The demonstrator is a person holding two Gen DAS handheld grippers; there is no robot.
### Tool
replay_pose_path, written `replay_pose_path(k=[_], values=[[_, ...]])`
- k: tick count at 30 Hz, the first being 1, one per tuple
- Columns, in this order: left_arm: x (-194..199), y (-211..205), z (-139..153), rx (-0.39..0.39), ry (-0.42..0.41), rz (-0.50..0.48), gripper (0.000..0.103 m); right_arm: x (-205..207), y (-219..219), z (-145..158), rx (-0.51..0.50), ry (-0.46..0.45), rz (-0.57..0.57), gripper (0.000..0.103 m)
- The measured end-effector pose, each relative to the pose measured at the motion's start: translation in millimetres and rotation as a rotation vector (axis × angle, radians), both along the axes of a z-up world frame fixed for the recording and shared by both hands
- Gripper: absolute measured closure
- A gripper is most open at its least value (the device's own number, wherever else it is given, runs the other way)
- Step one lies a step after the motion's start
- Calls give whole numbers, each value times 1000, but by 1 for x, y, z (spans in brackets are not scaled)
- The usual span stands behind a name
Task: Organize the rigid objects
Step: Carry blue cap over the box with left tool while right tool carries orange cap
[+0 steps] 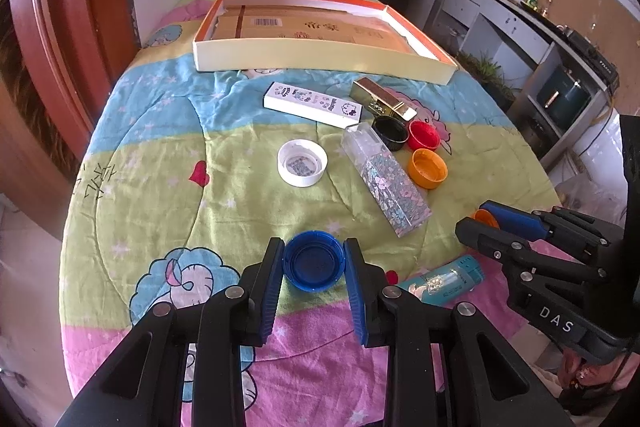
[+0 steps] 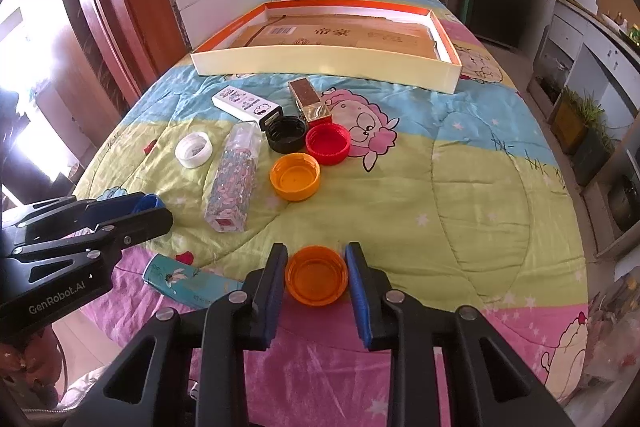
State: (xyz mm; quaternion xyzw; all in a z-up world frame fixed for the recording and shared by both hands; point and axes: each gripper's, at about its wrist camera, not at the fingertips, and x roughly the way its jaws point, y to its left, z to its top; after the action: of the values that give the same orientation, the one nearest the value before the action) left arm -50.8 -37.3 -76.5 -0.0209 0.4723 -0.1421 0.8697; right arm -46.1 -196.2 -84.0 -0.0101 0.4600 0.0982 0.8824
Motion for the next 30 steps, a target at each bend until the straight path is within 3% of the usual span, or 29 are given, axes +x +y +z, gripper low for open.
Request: replay_pose_path(k=[30], values=[[26,8,39,-45,-90,67,73,21,-18,33,45,-119,-38,73]])
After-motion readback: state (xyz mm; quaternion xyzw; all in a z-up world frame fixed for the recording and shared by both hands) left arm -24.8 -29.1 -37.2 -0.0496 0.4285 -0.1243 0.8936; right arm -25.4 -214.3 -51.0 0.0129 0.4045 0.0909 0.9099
